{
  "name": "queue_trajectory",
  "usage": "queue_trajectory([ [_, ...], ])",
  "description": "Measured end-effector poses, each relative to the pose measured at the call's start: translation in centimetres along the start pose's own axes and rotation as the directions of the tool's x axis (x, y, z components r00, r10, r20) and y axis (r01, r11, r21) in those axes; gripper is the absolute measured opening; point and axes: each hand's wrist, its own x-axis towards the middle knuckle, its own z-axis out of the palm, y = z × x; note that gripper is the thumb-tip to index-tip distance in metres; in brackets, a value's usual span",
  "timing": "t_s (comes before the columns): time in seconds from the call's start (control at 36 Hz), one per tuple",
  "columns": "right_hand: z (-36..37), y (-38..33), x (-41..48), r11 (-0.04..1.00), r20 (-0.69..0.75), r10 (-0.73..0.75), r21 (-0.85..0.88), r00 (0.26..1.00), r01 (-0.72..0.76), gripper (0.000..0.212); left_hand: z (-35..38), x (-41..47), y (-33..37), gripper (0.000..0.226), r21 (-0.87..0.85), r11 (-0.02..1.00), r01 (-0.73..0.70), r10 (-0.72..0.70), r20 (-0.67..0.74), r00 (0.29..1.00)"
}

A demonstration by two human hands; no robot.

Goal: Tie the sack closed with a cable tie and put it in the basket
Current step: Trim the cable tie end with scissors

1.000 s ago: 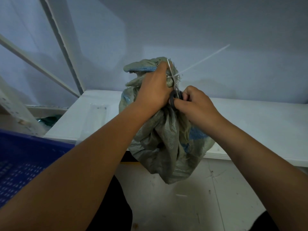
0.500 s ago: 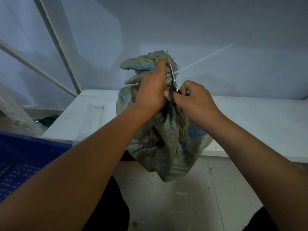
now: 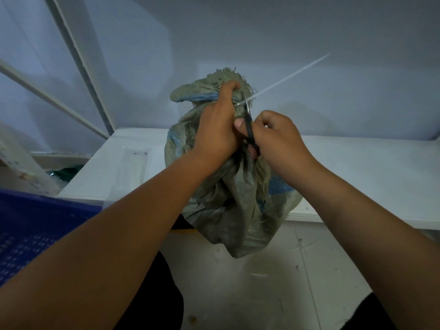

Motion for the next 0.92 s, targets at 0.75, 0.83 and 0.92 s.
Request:
queue_trajectory([
  [0.75,0.3,-0.1,0.3,0.994,-0.057,0.060,0.096,0.997,-0.054,0.037,1.2,-0.4,-0.2,0.060,-0.200,0.978,0.059,-0.075,-0.072,0.995],
  [0.83,0.3,-0.1,0.4,0.993,-0.058,0.062,0.106,0.996,-0.056,0.037,1.4,-0.4,-0.3,0.060,-0.198,0.978,0.062,-0.079,-0.078,0.994],
  [0.92,0.3,-0.1,0.4,0.992,-0.055,0.068,0.112,0.996,-0.062,0.036,1.5,-0.3,-0.4,0.061,-0.201,0.978,0.061,-0.079,-0.084,0.993],
])
